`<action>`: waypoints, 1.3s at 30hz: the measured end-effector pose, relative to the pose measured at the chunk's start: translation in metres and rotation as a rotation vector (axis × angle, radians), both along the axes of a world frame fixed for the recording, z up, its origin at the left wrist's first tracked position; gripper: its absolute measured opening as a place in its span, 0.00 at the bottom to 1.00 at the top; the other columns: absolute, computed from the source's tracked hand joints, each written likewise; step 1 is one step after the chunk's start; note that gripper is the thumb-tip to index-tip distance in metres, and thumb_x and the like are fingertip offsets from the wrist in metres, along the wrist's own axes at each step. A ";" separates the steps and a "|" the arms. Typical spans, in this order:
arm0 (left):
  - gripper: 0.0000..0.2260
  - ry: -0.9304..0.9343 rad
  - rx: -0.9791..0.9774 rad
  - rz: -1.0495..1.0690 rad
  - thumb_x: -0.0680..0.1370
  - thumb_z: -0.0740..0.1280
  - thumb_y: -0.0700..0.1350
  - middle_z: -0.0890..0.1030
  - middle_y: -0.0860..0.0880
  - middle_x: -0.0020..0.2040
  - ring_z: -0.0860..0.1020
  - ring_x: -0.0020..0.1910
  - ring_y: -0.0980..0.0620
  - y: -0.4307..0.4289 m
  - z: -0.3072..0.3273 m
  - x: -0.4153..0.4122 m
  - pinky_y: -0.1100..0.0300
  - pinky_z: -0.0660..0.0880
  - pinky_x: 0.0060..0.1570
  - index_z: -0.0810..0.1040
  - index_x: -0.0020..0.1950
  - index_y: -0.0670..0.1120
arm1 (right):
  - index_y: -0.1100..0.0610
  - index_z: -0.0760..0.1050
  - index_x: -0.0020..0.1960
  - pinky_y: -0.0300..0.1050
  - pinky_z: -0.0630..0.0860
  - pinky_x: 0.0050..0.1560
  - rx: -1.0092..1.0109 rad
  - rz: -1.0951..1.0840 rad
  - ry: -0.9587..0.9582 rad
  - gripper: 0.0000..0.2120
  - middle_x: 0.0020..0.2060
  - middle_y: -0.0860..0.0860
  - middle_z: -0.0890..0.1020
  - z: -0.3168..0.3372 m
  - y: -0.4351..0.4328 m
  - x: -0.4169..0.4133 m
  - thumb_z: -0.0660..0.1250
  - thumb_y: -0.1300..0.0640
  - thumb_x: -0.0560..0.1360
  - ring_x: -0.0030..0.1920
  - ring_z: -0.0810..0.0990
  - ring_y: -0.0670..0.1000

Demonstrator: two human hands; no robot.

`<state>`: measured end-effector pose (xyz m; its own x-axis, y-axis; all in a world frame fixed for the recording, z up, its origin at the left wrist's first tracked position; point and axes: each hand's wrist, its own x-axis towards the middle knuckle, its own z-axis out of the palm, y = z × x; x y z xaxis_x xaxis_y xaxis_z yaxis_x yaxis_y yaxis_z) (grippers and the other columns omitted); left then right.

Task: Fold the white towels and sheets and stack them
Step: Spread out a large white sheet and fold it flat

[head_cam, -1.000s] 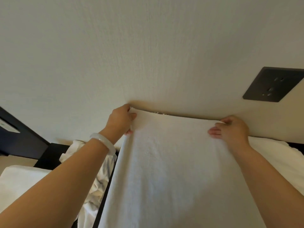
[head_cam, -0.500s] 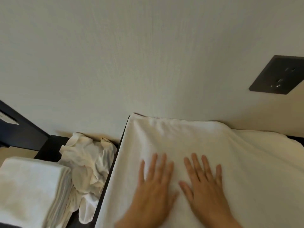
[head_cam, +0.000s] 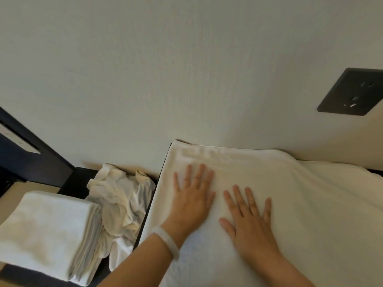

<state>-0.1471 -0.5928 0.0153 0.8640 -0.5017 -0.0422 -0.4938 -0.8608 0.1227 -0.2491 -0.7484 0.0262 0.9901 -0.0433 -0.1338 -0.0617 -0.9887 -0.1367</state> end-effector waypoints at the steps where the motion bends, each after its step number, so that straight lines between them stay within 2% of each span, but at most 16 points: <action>1: 0.26 0.004 -0.005 -0.095 0.82 0.47 0.60 0.53 0.51 0.81 0.51 0.79 0.44 -0.003 -0.002 -0.009 0.30 0.49 0.72 0.56 0.80 0.56 | 0.50 0.68 0.75 0.72 0.52 0.69 -0.008 0.007 0.018 0.33 0.75 0.52 0.68 -0.002 -0.002 0.001 0.43 0.35 0.79 0.74 0.66 0.59; 3: 0.26 0.047 0.044 -0.135 0.82 0.45 0.62 0.48 0.53 0.81 0.46 0.80 0.47 -0.001 -0.004 0.001 0.30 0.44 0.71 0.51 0.80 0.59 | 0.46 0.56 0.79 0.69 0.45 0.74 -0.019 -0.014 0.059 0.33 0.79 0.48 0.57 -0.001 -0.011 0.017 0.42 0.35 0.78 0.79 0.55 0.56; 5: 0.27 0.058 0.113 0.019 0.82 0.44 0.63 0.41 0.54 0.81 0.40 0.80 0.48 0.003 0.000 0.034 0.32 0.41 0.72 0.44 0.80 0.59 | 0.43 0.40 0.80 0.61 0.35 0.76 -0.034 0.002 0.046 0.31 0.80 0.45 0.41 -0.002 -0.029 0.040 0.42 0.35 0.80 0.79 0.39 0.50; 6: 0.27 0.084 0.138 0.127 0.83 0.44 0.62 0.40 0.54 0.81 0.40 0.79 0.48 0.007 0.006 0.051 0.32 0.42 0.73 0.42 0.80 0.58 | 0.44 0.39 0.80 0.57 0.33 0.76 -0.003 0.014 0.043 0.30 0.80 0.45 0.39 -0.001 -0.038 0.050 0.44 0.37 0.82 0.79 0.36 0.48; 9: 0.28 0.156 0.091 0.341 0.83 0.43 0.60 0.41 0.50 0.81 0.39 0.79 0.45 0.015 0.024 0.076 0.34 0.40 0.74 0.43 0.81 0.51 | 0.50 0.50 0.80 0.44 0.37 0.77 0.280 -0.051 -0.059 0.28 0.80 0.48 0.47 0.017 -0.067 0.054 0.54 0.46 0.83 0.78 0.40 0.42; 11: 0.29 0.036 0.082 0.290 0.83 0.41 0.60 0.43 0.46 0.81 0.41 0.79 0.43 0.010 0.027 0.054 0.37 0.41 0.75 0.45 0.81 0.48 | 0.53 0.61 0.78 0.41 0.46 0.77 0.370 -0.177 -0.262 0.26 0.78 0.47 0.57 0.026 -0.093 0.031 0.58 0.49 0.81 0.77 0.48 0.41; 13: 0.29 -0.071 0.030 0.141 0.82 0.43 0.60 0.52 0.45 0.81 0.50 0.80 0.43 -0.003 0.025 0.006 0.37 0.46 0.74 0.54 0.81 0.49 | 0.55 0.66 0.75 0.41 0.52 0.75 0.303 -0.262 -0.350 0.26 0.76 0.47 0.64 0.028 -0.120 -0.002 0.57 0.47 0.79 0.76 0.55 0.42; 16: 0.28 -0.015 -0.043 -0.031 0.80 0.51 0.61 0.65 0.45 0.77 0.63 0.76 0.42 -0.013 0.015 -0.059 0.38 0.54 0.69 0.68 0.76 0.50 | 0.58 0.68 0.74 0.36 0.47 0.76 0.179 -0.227 -0.266 0.27 0.74 0.51 0.67 0.018 -0.144 -0.054 0.55 0.45 0.81 0.74 0.56 0.40; 17: 0.28 0.017 -0.033 -0.031 0.80 0.51 0.61 0.65 0.45 0.77 0.63 0.76 0.42 -0.012 0.012 -0.072 0.39 0.54 0.69 0.67 0.76 0.51 | 0.57 0.66 0.75 0.39 0.45 0.77 0.148 -0.218 -0.226 0.27 0.75 0.51 0.65 0.013 -0.147 -0.068 0.53 0.43 0.82 0.75 0.55 0.41; 19: 0.28 0.045 -0.019 -0.010 0.81 0.48 0.61 0.57 0.48 0.80 0.54 0.79 0.43 -0.009 0.006 -0.082 0.39 0.50 0.71 0.59 0.79 0.53 | 0.53 0.57 0.78 0.48 0.45 0.79 0.087 -0.235 -0.129 0.32 0.78 0.49 0.58 0.001 -0.149 -0.087 0.44 0.38 0.79 0.78 0.52 0.46; 22: 0.29 0.026 -0.026 0.002 0.79 0.41 0.63 0.47 0.51 0.81 0.42 0.79 0.46 -0.009 0.003 -0.079 0.39 0.42 0.74 0.48 0.80 0.56 | 0.45 0.40 0.77 0.48 0.38 0.78 -0.007 -0.299 -0.076 0.28 0.80 0.45 0.47 -0.008 -0.149 -0.090 0.37 0.36 0.80 0.78 0.42 0.42; 25: 0.30 0.034 -0.023 0.012 0.79 0.40 0.63 0.50 0.50 0.81 0.46 0.79 0.46 -0.009 0.004 -0.080 0.39 0.43 0.76 0.50 0.80 0.55 | 0.44 0.34 0.77 0.47 0.33 0.77 -0.028 -0.325 -0.061 0.30 0.79 0.44 0.41 -0.010 -0.148 -0.087 0.36 0.37 0.78 0.77 0.36 0.41; 30: 0.29 0.022 -0.037 -0.007 0.80 0.46 0.61 0.62 0.48 0.78 0.61 0.77 0.44 0.006 0.005 -0.093 0.38 0.57 0.73 0.63 0.78 0.52 | 0.48 0.41 0.80 0.48 0.33 0.77 -0.047 -0.334 -0.091 0.30 0.80 0.46 0.43 -0.014 -0.129 -0.106 0.46 0.41 0.83 0.79 0.39 0.46; 32: 0.29 0.010 -0.020 -0.020 0.81 0.42 0.62 0.62 0.49 0.78 0.60 0.77 0.45 0.020 0.001 -0.103 0.40 0.54 0.72 0.62 0.78 0.52 | 0.48 0.41 0.80 0.49 0.34 0.77 -0.022 -0.340 -0.111 0.29 0.80 0.46 0.43 -0.015 -0.115 -0.117 0.45 0.41 0.83 0.79 0.40 0.46; 36: 0.30 0.003 0.005 -0.020 0.81 0.40 0.62 0.60 0.50 0.79 0.59 0.77 0.47 0.048 0.001 -0.124 0.42 0.54 0.73 0.61 0.79 0.53 | 0.46 0.30 0.77 0.50 0.31 0.76 -0.007 -0.354 -0.092 0.29 0.76 0.44 0.33 -0.020 -0.087 -0.142 0.32 0.38 0.80 0.77 0.32 0.45; 39: 0.31 0.021 -0.017 -0.015 0.81 0.38 0.63 0.60 0.51 0.78 0.50 0.79 0.54 0.061 0.006 -0.135 0.46 0.49 0.73 0.61 0.78 0.52 | 0.45 0.25 0.74 0.50 0.26 0.74 0.040 -0.375 -0.047 0.30 0.74 0.42 0.28 -0.020 -0.073 -0.154 0.34 0.36 0.79 0.75 0.27 0.45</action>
